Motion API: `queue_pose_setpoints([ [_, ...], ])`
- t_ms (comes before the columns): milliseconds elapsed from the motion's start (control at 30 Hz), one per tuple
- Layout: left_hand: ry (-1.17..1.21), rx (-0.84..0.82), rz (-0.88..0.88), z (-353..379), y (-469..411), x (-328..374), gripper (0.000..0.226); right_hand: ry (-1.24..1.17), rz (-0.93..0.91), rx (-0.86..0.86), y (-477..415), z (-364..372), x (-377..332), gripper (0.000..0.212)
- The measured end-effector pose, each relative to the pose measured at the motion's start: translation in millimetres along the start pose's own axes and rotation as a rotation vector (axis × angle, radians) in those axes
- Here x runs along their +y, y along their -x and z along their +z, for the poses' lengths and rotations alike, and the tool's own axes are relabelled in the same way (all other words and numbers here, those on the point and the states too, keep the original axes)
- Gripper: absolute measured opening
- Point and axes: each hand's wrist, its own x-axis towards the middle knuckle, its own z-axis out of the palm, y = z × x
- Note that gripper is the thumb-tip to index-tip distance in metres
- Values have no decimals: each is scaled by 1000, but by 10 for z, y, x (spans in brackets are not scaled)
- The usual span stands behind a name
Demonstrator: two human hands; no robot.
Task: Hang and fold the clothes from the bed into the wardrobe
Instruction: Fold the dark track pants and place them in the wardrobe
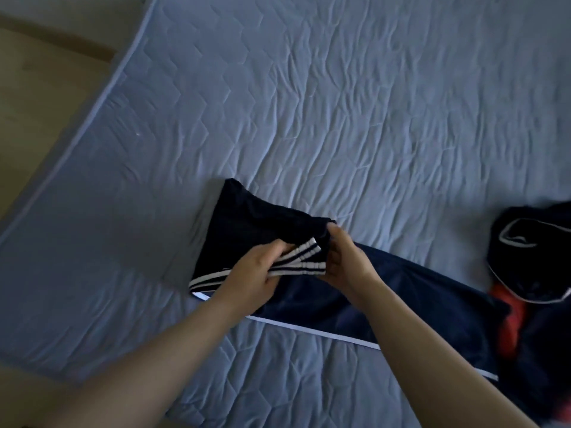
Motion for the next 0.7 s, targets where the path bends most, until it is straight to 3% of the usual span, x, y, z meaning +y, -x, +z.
queue_pose_setpoints([
  [100,-61,-117,61,440,23,156,41,49,88,59,96,-409,145,55],
  [200,-57,-214,79,830,47,275,39,112,127,189,101,-770,339,37],
  [333,-105,-336,18,1220,102,322,48,169,67,228,102,-1222,630,6],
  [533,-188,-400,-14,1503,98,441,52,327,-139,333,250,-1814,769,5],
  [700,-225,-392,-20,1737,-91,608,41,347,-169,403,392,-2373,714,7],
])
